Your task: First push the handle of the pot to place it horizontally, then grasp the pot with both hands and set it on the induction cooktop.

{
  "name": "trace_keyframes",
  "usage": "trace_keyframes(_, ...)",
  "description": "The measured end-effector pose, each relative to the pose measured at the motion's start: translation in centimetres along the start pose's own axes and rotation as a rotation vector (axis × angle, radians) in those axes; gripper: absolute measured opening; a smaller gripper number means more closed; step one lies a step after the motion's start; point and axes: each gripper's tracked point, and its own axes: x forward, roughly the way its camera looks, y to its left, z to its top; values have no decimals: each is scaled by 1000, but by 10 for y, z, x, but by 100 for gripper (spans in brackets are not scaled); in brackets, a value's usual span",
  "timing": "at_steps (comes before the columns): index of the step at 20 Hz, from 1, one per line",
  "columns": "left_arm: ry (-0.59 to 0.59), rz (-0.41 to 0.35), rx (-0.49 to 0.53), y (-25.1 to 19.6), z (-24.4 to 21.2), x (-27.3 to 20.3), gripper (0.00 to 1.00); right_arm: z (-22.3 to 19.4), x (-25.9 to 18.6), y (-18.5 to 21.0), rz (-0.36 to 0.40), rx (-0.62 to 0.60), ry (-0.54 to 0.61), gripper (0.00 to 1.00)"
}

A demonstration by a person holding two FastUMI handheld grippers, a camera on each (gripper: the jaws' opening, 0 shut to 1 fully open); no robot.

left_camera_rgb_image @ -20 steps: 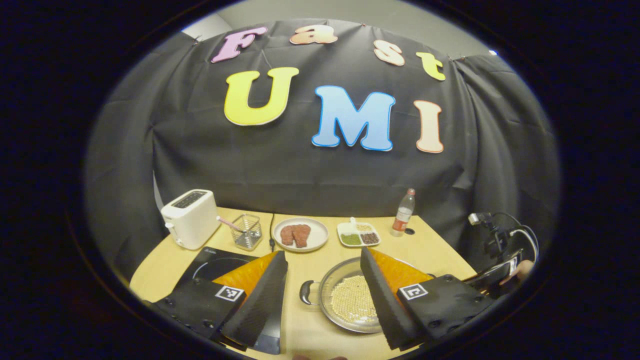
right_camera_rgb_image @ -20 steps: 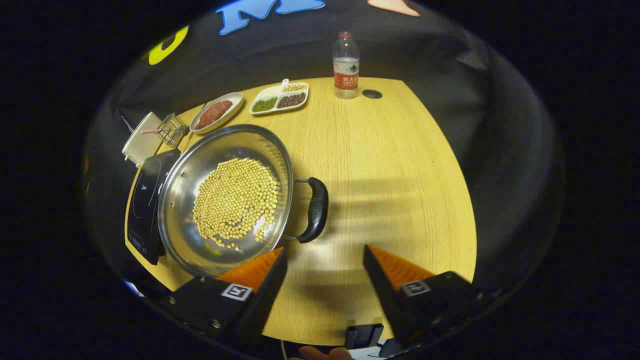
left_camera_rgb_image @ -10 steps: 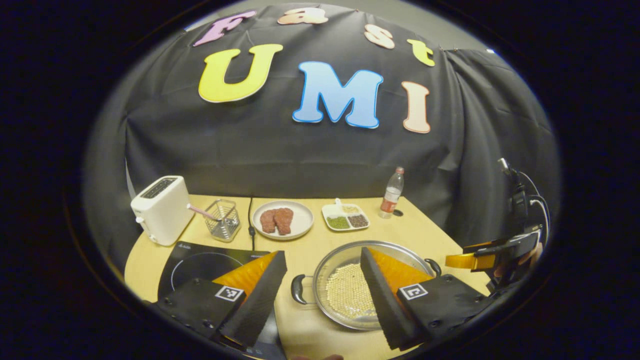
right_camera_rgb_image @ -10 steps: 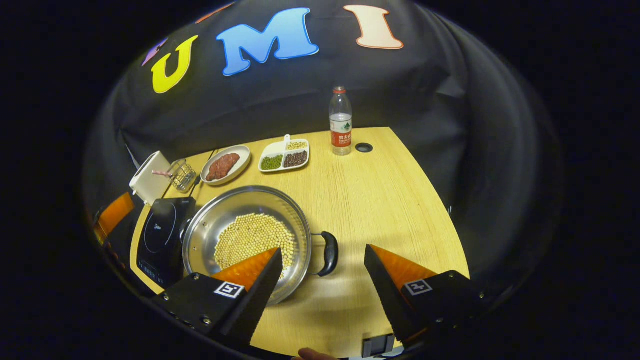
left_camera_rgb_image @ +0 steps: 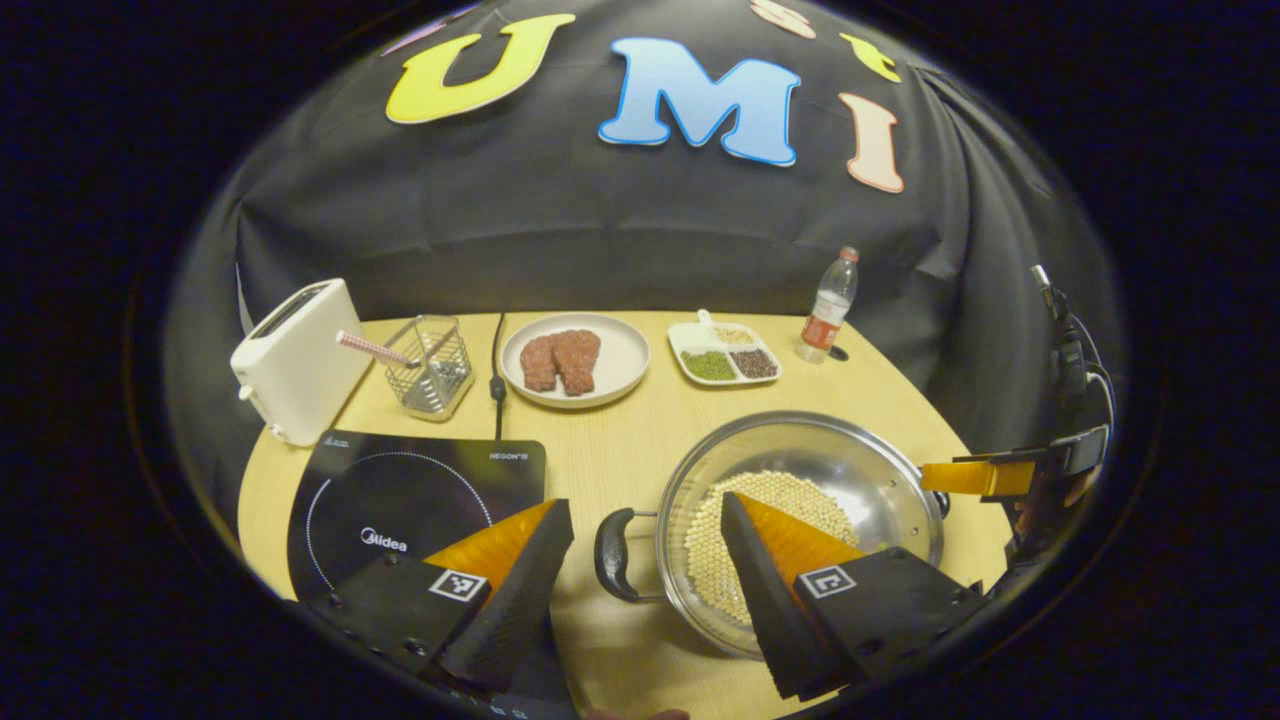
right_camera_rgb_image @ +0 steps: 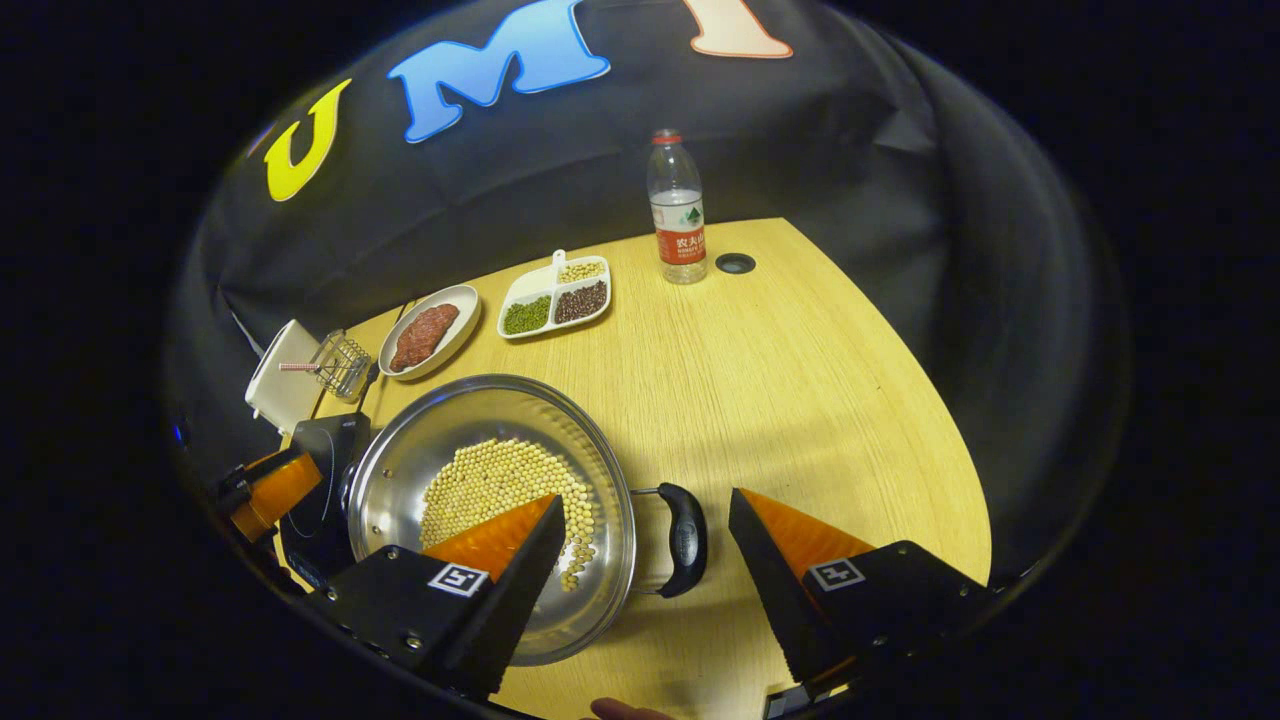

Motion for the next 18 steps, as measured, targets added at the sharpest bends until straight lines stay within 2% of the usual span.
trace_keyframes(2, 48, -18, 7, -3, -12, 12, 98, -5, 10, -1, 1, 6, 24, 100)
trace_keyframes(5, 117, -2, 17, 5, -34, 33, 98, -11, 19, -1, -7, -23, 48, 100)
trace_keyframes(10, 160, -9, 28, 3, -50, 44, 96, -18, 33, 0, -20, -55, 80, 100)
trace_keyframes(12, 178, -10, 32, 3, -54, 47, 96, -25, 39, -4, -47, -43, 110, 100)
trace_keyframes(14, 197, 10, 55, 8, -56, 48, 92, -27, 43, -3, -52, -33, 125, 95)
trace_keyframes(15, 206, 8, 61, 7, -58, 49, 80, -30, 46, -6, -68, -39, 140, 87)
trace_keyframes(16, 215, 8, 62, 7, -55, 45, 72, -35, 49, -9, -79, -50, 153, 86)
trace_keyframes(18, 233, 9, 60, 7, -59, 51, 72, -33, 45, -6, -74, -33, 166, 70)
